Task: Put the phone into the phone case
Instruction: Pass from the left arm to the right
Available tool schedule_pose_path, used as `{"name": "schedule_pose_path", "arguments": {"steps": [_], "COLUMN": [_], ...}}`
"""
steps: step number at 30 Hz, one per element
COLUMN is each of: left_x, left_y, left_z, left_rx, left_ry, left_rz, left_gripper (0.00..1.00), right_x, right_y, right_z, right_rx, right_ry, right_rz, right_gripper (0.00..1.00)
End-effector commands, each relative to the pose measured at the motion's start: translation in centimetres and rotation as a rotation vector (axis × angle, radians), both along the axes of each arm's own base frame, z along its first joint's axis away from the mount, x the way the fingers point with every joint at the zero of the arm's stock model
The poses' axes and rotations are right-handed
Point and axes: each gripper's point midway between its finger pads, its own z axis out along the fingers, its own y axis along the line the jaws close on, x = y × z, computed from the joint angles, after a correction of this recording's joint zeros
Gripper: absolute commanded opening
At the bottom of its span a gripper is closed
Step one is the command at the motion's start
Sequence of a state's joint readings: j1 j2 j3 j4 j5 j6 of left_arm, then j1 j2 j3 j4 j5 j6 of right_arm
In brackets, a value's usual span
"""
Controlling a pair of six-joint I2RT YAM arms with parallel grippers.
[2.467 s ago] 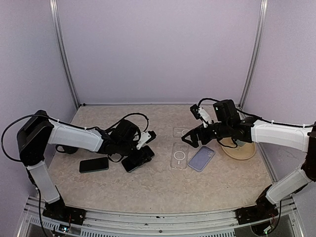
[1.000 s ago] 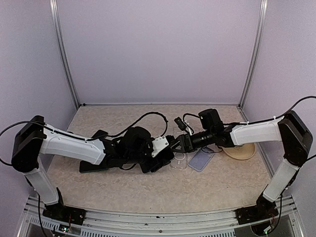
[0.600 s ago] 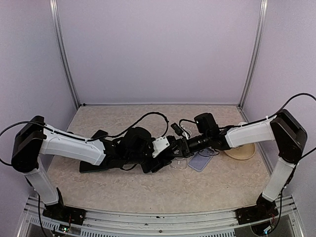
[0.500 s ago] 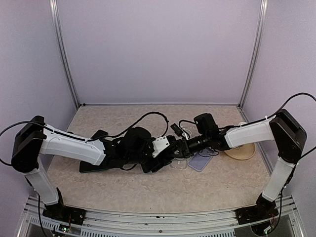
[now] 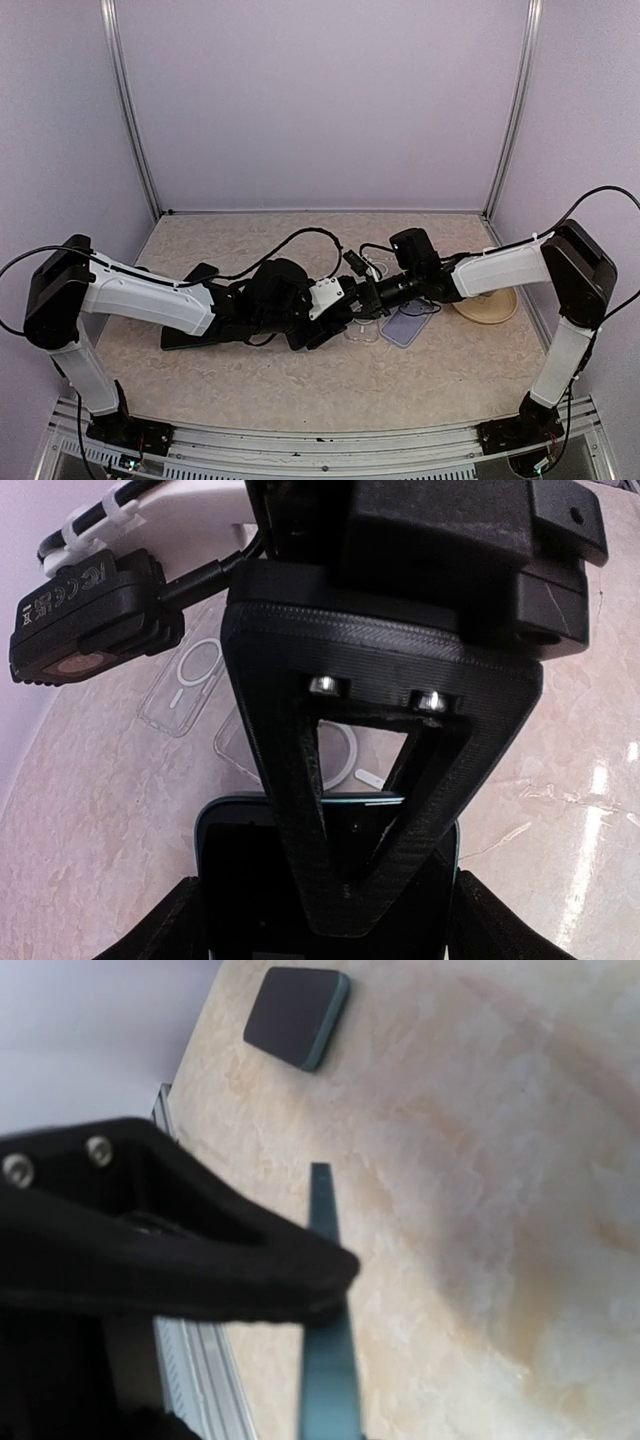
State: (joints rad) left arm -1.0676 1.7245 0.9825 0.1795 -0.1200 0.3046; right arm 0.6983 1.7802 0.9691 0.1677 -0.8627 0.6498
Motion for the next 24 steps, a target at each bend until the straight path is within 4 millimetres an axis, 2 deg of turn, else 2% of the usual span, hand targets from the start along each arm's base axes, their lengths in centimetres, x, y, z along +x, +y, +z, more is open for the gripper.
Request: {"name": "schedule_pose_path", "arguments": {"steps": [1,4,9,14,18,24], "left_x": [0.2,0.3,0.5,0.2,0.0,0.5], "left_y": [-1.2,-1.0,-0.7,0.0,0.5,1.3], "left_z": [2.0,2.0,2.1,2.8,4.2,6.6], "left_rx": [-0.06,-0.061,-0.068,-0.097,-0.153,-0.252], "left_ry": [-0.051,-0.059,-0.06,-0.06,-0.045,-0.002], "left_rz": [-0.01,0.001,0.024,0.037,0.042,0.091], "left_gripper": [0.36,0.44,0.71,0.9,0.98,0.99], "right_x": [-0.5,-0.4,-0.2,-0.2,-0.1,0.5], "right_y": [0.9,0.9,0.9,0.9,0.7,-0.1], "right_z": [0.7,0.9,2.0,3.7,5.0,6.5], "right_rx": [0.032,0.032,0.046,0.067,0.078,0.065], "right_ry": [-0.005,-0.004,-0.026,-0.06,-0.102,-0.182], "right_rz": [0.045,0.046,0.038,0.04,0.038,0.012], "right_gripper": [0.0,0.0,0.0,0.0,0.0,0.0]}}
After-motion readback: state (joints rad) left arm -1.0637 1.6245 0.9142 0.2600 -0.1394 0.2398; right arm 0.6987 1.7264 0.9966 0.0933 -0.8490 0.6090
